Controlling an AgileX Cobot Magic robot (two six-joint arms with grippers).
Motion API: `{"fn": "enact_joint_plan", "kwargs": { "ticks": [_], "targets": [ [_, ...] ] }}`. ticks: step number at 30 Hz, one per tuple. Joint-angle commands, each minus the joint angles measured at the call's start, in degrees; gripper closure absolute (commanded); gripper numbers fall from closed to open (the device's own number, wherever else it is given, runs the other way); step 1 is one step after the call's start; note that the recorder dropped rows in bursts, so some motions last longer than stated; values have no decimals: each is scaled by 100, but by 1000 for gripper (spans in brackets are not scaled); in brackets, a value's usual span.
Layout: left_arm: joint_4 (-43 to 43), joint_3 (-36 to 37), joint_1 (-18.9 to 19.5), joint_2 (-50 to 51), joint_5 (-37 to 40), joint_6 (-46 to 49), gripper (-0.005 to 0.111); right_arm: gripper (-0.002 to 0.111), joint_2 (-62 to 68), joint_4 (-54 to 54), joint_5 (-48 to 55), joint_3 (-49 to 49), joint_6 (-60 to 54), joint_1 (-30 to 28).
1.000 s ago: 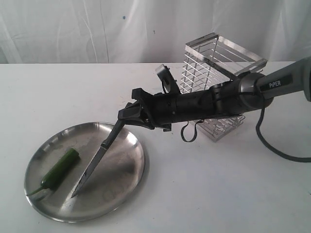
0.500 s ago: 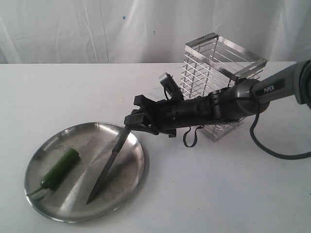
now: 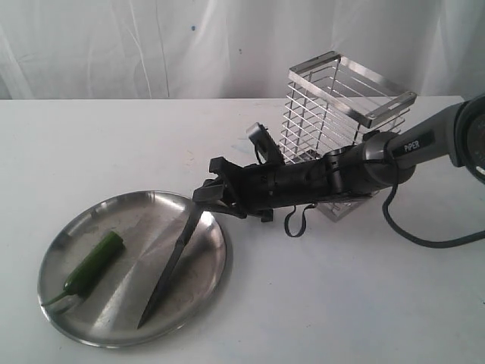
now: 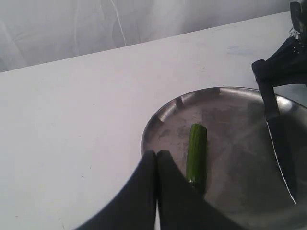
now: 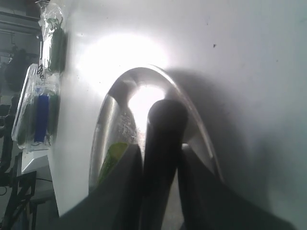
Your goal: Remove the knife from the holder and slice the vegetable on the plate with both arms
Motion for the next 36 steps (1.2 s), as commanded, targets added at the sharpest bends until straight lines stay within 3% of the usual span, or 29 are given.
{"fn": "enact_joint_plan", "kwargs": {
  "ticks": [1,8,19,29,36],
  "targets": [
    [-10,20,-35,-17,-3,-37,107,86,51,-330,-205,-1,-381,-2],
    [-10,20,-35,-17,-3,-37,107,68,51,-341,-205,-1,-381,-2],
    [-10,20,-35,-17,-3,-37,107,67,-332,-639,-124,-1,-381,-2],
    [-10,20,-35,-17,-3,-37,107,68,-1388,-1407,907,-1,-445,23],
    [-10,20,-35,-17,-3,-37,107,68,-1976,-2760,58,-90,-411,518]
  ]
}}
